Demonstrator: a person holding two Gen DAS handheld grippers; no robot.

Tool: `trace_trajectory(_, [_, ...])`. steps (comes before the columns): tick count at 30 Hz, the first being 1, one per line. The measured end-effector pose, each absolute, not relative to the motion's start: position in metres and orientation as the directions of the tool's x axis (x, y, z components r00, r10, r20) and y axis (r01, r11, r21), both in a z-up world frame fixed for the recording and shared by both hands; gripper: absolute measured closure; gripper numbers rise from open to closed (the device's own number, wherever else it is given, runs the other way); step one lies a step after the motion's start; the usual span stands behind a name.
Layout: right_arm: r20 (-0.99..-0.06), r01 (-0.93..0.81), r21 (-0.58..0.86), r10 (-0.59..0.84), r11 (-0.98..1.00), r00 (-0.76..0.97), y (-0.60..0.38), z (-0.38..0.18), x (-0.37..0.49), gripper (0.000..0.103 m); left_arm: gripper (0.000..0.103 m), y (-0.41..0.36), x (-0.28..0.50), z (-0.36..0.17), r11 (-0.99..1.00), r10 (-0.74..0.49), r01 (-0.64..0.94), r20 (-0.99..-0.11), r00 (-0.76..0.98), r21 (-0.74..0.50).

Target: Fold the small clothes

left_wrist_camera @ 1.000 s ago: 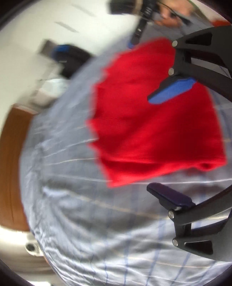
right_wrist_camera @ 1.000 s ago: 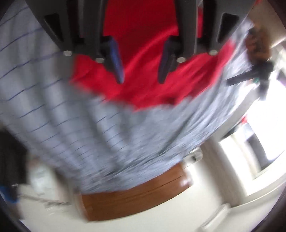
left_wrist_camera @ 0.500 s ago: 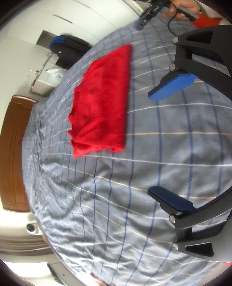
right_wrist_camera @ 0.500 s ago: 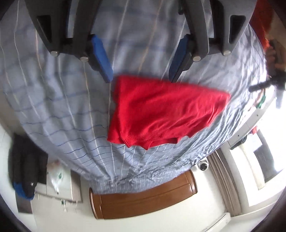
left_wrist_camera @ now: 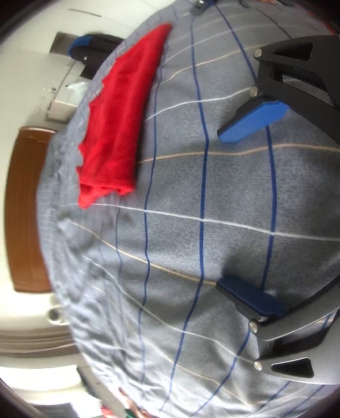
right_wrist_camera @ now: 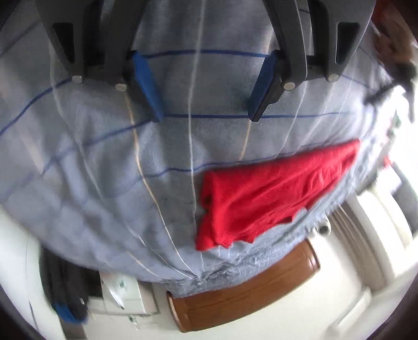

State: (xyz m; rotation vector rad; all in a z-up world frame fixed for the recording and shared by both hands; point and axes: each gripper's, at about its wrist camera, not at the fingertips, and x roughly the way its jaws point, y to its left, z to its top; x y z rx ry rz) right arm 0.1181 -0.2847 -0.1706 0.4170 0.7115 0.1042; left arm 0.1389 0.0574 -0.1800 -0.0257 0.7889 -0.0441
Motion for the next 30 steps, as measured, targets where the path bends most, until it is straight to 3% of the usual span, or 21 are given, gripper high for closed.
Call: trace_trajectory(30, [-0.593,0.03,0.387,0.224,0.922,0.774,-0.2797,-0.1763,0.1154,0.035,0.001,0.0528,0.1314,-0.1837,0.999,-0.05,0.042,-0.69,0.722,-0.028])
